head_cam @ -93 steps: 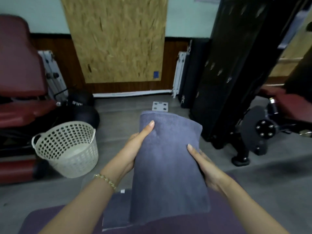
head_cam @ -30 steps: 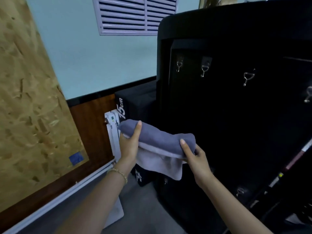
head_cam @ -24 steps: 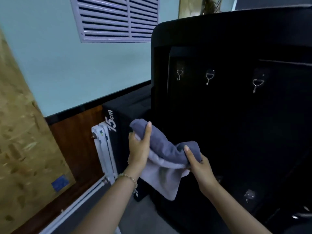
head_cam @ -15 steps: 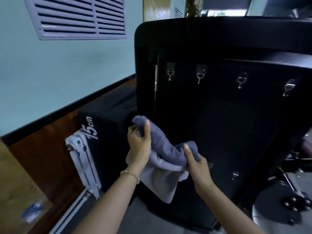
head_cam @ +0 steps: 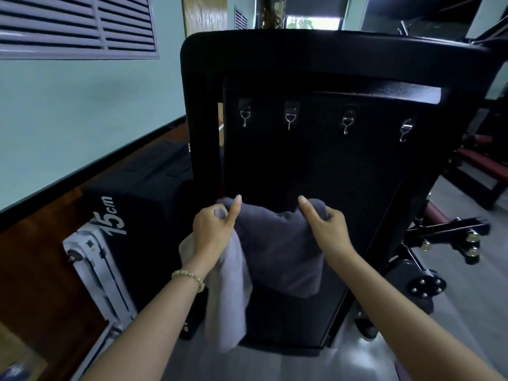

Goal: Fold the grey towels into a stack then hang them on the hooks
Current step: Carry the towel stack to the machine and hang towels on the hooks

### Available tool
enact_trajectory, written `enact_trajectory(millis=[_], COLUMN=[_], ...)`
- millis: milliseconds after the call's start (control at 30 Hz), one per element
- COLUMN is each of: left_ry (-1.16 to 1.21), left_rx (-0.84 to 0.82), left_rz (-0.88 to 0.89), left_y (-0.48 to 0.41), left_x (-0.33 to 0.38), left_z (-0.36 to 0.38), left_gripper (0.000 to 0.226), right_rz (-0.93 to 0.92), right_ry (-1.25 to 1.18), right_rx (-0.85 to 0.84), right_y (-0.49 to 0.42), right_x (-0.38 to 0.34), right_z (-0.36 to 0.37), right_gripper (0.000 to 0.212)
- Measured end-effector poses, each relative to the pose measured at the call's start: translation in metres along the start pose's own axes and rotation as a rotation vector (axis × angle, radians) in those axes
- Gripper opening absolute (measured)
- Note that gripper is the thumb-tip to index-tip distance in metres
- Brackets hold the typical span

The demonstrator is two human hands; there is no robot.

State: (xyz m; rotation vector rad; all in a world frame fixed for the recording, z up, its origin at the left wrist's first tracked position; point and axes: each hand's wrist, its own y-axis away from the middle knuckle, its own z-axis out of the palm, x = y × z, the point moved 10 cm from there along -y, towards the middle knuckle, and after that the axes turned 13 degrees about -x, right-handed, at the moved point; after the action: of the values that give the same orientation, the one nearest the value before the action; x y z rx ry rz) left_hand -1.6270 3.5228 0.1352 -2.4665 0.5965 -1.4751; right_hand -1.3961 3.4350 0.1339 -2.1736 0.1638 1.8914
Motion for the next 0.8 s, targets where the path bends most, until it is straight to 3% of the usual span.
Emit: enact_trajectory(millis=[100, 200, 300, 400, 467, 600, 700, 800], left_ry=[-0.012, 0.048, 0.087, 0.142, 0.211, 0.267, 0.3, 0.294], left_rx=[-0.098, -0.257, -0.436, -0.623, -0.708, -0.749, -0.735, -0.697], left_rz=[0.037, 0.059, 0.061, 0.074, 0.05, -0.088, -0.088, -0.117], left_y=[-0.002, -0.006, -0.002, 0.013, 0.022, 0.032, 0.033, 0.029], left_x=[-0.002, 0.001, 0.005, 0.014, 0.018, 0.006, 0.006, -0.005], left_z=[-0.001, 0.003, 0.019, 0.05, 0.07, 0.094, 0.098, 0.096], left_gripper=[0.067, 0.069, 0.047, 0.052, 0.052, 0.057, 0.057, 0.042], right_rz=[-0.032, -0.081, -0.098, -0.085, -0.062, -0.047, -0.025, 0.017], right_ry=[0.142, 0.283, 0.341, 0.329, 0.308, 0.261, 0.245, 0.247], right_rx=[-0.062, -0.254, -0.458, -0.608, -0.684, -0.771, -0.818, -0.835], right_y=[-0.008, -0.011, -0.006, -0.001, 0.0, 0.002, 0.002, -0.005], right_x=[-0.012, -0.017, -0.013, -0.003, 0.006, 0.017, 0.026, 0.047], right_z=[-0.002, 0.015, 0.036, 0.05, 0.056, 0.067, 0.072, 0.069], right_gripper=[0.055, 0.06, 0.041, 0.016, 0.016, 0.016, 0.008, 0.016])
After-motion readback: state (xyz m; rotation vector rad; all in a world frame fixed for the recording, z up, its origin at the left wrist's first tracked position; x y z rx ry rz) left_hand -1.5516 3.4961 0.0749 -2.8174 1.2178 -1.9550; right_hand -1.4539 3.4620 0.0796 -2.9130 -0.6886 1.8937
